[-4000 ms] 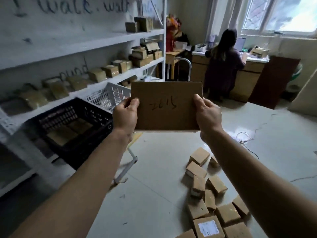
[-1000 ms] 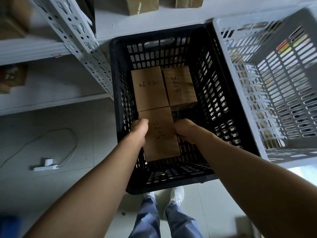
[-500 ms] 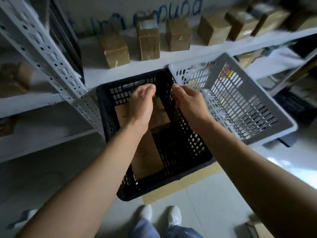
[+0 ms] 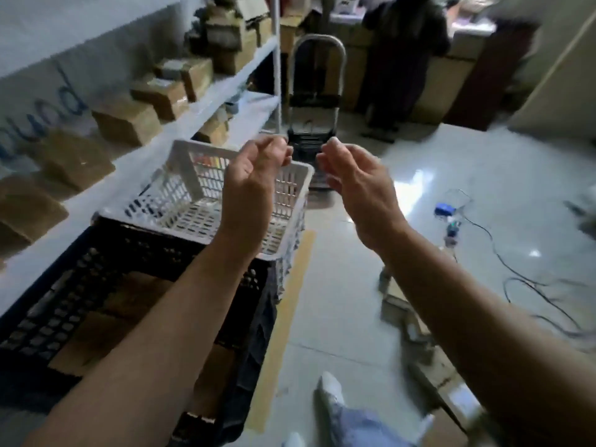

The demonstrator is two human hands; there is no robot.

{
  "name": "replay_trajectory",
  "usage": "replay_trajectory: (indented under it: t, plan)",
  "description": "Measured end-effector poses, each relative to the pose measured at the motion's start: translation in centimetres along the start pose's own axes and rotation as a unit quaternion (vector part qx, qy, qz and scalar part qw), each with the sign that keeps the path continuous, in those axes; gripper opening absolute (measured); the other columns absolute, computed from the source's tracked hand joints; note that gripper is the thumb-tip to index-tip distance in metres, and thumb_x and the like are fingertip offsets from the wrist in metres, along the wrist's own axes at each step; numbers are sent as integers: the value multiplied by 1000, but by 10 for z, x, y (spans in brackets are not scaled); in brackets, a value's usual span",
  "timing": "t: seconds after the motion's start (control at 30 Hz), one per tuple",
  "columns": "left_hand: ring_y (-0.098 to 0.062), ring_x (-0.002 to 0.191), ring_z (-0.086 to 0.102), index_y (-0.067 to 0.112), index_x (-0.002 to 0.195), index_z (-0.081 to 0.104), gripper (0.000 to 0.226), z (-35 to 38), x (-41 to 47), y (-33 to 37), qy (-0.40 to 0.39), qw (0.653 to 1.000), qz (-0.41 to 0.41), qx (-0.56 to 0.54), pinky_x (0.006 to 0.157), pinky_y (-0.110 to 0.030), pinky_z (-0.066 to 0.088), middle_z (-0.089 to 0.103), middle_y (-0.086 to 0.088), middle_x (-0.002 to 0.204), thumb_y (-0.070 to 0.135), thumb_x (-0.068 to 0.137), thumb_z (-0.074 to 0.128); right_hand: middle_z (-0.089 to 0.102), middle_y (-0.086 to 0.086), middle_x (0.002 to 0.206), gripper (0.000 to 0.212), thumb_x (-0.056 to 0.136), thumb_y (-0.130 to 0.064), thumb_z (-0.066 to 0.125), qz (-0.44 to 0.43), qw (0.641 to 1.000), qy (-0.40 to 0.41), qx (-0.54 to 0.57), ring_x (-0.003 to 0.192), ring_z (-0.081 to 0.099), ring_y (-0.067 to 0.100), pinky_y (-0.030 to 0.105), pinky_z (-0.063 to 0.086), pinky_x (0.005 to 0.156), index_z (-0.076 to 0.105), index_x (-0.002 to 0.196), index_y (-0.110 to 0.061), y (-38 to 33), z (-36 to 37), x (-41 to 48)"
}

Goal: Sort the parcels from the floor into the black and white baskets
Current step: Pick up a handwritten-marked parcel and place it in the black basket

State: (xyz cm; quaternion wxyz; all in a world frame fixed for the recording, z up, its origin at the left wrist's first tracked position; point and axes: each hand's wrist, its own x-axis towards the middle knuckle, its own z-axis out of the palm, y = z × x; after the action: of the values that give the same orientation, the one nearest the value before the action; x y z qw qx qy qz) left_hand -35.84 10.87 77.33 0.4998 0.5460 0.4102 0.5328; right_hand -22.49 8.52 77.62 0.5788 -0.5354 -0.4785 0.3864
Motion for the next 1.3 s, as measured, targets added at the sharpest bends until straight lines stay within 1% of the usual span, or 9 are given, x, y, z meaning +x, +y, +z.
replay_trajectory:
  t: [0.07, 0.13, 0.3, 0.53, 0.73, 0.83, 1.1, 1.23, 1.3]
  plan:
    - [-19, 107, 62, 13, 111, 60, 33, 38, -9, -5, -74, 997, -11, -20, 93, -26, 47, 66, -7, 109, 34, 90, 47, 66, -8, 89, 15, 97, -28, 48, 9, 997, 75, -15, 84, 65, 0, 18, 52, 77, 61, 92, -22, 0, -45, -24]
    - [-20, 107, 62, 9, 114, 58, 32, 79, -24, -8, -147, 988, -20, -43, 88, -23, 47, 65, -7, 108, 29, 92, 47, 65, -7, 94, 15, 97, -29, 48, 16, 988, 151, -36, 94, 63, 4, 23, 51, 89, 60, 96, -21, 0, -92, -52]
    - [-23, 104, 61, 5, 109, 58, 21, 183, -83, -6, -309, 946, -45, -86, 87, -21, 49, 63, -8, 101, 17, 98, 45, 63, -5, 105, 34, 96, -36, 49, 37, 943, 324, -67, 108, 59, 11, 26, 48, 96, 59, 115, -9, -1, -200, -135]
    - [-25, 103, 60, 3, 109, 58, 22, 282, -165, -12, -404, 904, -94, -102, 93, -27, 47, 62, -14, 103, 17, 98, 46, 62, -6, 93, 19, 94, -39, 52, 80, 884, 454, -81, 97, 58, 13, 33, 45, 94, 61, 92, -22, 13, -290, -231]
    - [-17, 96, 63, 2, 110, 60, 24, 356, -233, -28, -398, 903, -131, -97, 74, -12, 47, 65, -7, 96, 18, 98, 46, 62, -5, 94, 24, 93, -40, 52, 113, 868, 477, -77, 96, 57, 12, 34, 45, 93, 64, 95, -19, 32, -367, -293]
    - [-17, 94, 63, 0, 111, 60, 25, 391, -262, -39, -379, 910, -144, -88, 66, -7, 46, 65, -8, 96, 17, 98, 46, 62, -4, 106, 38, 92, -42, 53, 132, 867, 476, -70, 110, 57, 15, 37, 45, 102, 62, 113, -11, 43, -407, -313]
    - [-17, 96, 64, 7, 106, 62, 24, 444, -302, -80, -327, 922, -202, -46, 75, -18, 48, 66, -8, 99, 23, 98, 45, 62, -7, 94, 22, 93, -41, 52, 182, 882, 430, -62, 93, 57, 7, 33, 46, 92, 60, 94, -21, 83, -476, -327]
    - [-18, 96, 63, 5, 105, 61, 25, 463, -291, -101, -298, 926, -229, -28, 82, -23, 50, 65, -7, 97, 23, 98, 45, 65, 13, 96, 30, 93, -42, 53, 206, 879, 423, -76, 88, 53, 14, 42, 49, 89, 62, 90, -14, 104, -498, -314]
    - [-17, 96, 62, 5, 104, 61, 25, 478, -283, -113, -293, 926, -237, -25, 81, -23, 48, 65, -7, 98, 23, 99, 44, 64, 9, 93, 27, 93, -43, 53, 213, 878, 422, -78, 89, 54, 15, 38, 49, 85, 62, 87, -18, 115, -513, -306]
